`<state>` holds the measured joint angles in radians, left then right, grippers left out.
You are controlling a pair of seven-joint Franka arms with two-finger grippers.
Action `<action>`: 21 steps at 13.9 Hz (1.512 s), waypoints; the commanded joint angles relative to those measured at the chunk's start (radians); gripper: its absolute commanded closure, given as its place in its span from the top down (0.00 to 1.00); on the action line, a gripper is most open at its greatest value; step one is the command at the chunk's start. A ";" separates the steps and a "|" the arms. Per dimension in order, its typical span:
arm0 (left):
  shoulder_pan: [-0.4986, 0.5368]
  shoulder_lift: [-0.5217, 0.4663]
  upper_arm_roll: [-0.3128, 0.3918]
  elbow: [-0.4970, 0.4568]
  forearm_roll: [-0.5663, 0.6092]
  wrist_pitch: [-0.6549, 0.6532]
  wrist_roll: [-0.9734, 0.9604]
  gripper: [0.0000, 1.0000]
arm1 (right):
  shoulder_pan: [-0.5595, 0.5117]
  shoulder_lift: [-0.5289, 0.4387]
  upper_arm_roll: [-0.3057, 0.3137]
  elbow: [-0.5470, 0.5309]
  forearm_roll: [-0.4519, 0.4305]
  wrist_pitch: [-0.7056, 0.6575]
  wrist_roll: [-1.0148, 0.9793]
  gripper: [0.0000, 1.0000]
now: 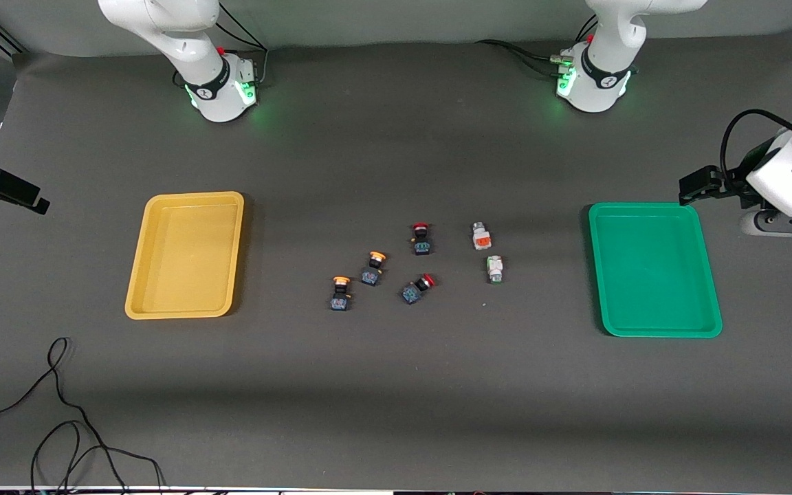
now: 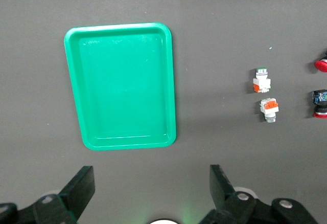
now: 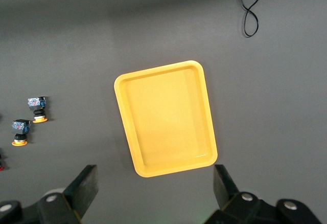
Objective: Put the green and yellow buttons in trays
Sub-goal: 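Reach the left gripper down toward the white orange-topped button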
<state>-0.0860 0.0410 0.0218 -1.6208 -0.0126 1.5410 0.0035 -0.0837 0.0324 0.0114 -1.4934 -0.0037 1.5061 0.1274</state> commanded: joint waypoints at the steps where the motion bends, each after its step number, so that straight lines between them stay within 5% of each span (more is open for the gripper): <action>1: -0.001 -0.021 -0.003 -0.031 0.000 0.022 0.012 1.00 | 0.007 0.004 -0.007 0.018 -0.004 -0.021 -0.003 1.00; 6: -0.055 -0.021 -0.011 -0.095 0.000 0.080 -0.063 1.00 | 0.002 0.023 -0.007 0.022 0.007 -0.017 -0.005 1.00; 16: -0.464 -0.018 -0.013 -0.244 -0.004 0.281 -0.565 1.00 | 0.022 0.026 -0.001 0.005 -0.006 -0.029 -0.006 1.00; 21: -0.558 -0.006 -0.013 -0.296 -0.009 0.370 -0.674 1.00 | 0.016 0.035 -0.005 0.004 0.001 -0.029 -0.006 1.00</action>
<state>-0.6102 0.0443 -0.0091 -1.8663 -0.0163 1.8552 -0.6304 -0.0701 0.0621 0.0085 -1.4951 -0.0028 1.4888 0.1269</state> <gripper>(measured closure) 0.000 0.000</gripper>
